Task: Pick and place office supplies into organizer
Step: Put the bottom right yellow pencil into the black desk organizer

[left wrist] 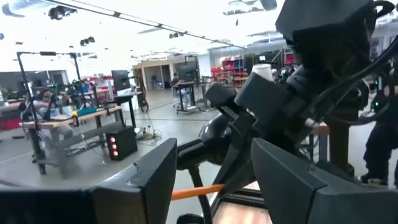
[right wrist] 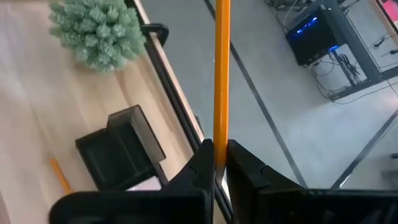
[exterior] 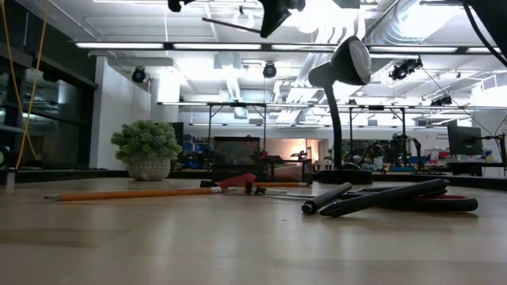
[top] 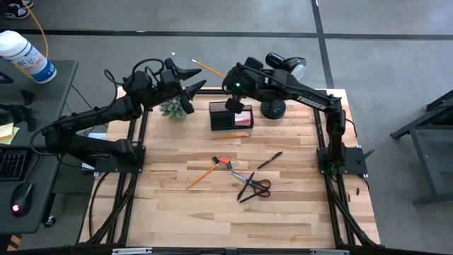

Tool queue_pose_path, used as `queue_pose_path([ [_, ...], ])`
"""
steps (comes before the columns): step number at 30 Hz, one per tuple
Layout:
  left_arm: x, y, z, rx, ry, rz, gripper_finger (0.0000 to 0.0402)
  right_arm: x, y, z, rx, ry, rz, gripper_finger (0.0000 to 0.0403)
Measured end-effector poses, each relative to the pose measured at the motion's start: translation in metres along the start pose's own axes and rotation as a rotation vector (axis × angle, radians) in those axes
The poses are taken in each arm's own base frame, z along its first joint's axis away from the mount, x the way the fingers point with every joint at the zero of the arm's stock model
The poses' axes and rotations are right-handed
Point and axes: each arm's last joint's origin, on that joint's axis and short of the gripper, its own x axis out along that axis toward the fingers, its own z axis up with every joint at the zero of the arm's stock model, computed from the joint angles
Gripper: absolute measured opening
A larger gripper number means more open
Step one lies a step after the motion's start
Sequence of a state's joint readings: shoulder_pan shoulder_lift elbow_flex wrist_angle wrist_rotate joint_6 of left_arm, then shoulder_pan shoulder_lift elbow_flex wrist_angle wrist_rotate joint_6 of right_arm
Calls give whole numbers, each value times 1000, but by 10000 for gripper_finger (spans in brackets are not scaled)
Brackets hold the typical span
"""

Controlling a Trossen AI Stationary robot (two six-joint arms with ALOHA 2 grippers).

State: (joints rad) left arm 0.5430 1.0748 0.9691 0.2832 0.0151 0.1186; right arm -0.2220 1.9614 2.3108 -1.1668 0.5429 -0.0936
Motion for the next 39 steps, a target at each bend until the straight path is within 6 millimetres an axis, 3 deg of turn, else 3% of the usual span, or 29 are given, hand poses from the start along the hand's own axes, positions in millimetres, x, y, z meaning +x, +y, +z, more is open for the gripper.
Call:
queue_pose_path([
  [7,0,0,2,-78,-23,7,198,0,-1,10,39,-85,-32,12],
  [19,-2,3,21,-245,-224,13,198,-7,-8,35,157,-321,-141,12],
  [26,-8,4,38,-393,-402,-69,198,-28,12,54,120,-542,2,12],
  [30,-13,3,48,-363,-515,-126,198,-38,26,56,112,-569,34,12],
  [39,-12,1,47,-308,-492,-166,198,-44,35,56,90,-575,33,12],
])
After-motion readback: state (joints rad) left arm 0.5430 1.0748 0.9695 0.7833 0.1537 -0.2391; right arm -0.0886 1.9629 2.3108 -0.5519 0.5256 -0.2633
